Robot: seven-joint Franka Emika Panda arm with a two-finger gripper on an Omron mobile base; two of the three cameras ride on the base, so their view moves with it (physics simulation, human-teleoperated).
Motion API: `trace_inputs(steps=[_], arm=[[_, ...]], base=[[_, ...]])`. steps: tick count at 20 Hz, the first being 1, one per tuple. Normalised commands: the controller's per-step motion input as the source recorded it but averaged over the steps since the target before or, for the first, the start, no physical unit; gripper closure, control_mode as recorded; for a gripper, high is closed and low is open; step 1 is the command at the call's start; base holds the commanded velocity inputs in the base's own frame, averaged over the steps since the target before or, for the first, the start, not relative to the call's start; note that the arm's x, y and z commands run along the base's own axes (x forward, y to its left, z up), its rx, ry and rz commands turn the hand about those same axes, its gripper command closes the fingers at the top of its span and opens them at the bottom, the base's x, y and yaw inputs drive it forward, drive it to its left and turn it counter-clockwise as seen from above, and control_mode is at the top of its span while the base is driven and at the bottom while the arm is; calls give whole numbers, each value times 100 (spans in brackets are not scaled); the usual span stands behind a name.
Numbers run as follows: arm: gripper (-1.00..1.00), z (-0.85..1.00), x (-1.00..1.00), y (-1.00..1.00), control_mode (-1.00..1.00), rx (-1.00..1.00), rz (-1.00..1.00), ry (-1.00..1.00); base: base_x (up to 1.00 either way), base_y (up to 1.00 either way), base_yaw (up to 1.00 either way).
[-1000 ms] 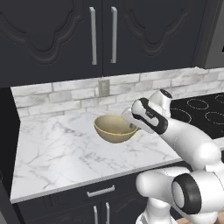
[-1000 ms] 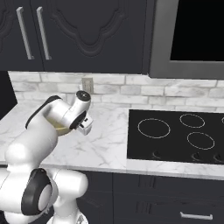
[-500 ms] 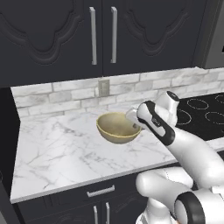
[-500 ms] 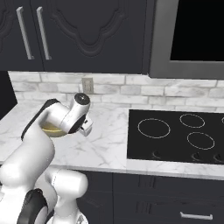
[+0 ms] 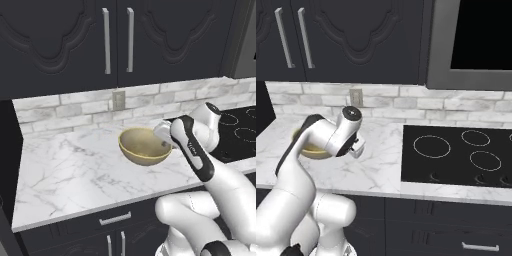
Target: Pick the cup and bowl from the counter and place them on the counter next to the sink.
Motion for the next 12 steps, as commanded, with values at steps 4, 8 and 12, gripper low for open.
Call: trace_inputs(steps=[4,8,12], arm=[[100,22,-61,-18,-100,0,0,0],[100,17,-57,-5,-100,0,0,0],[100,8,-52,0,-100,0,0,0]], base=[[0,0,0],[0,0,0],[0,0,0]])
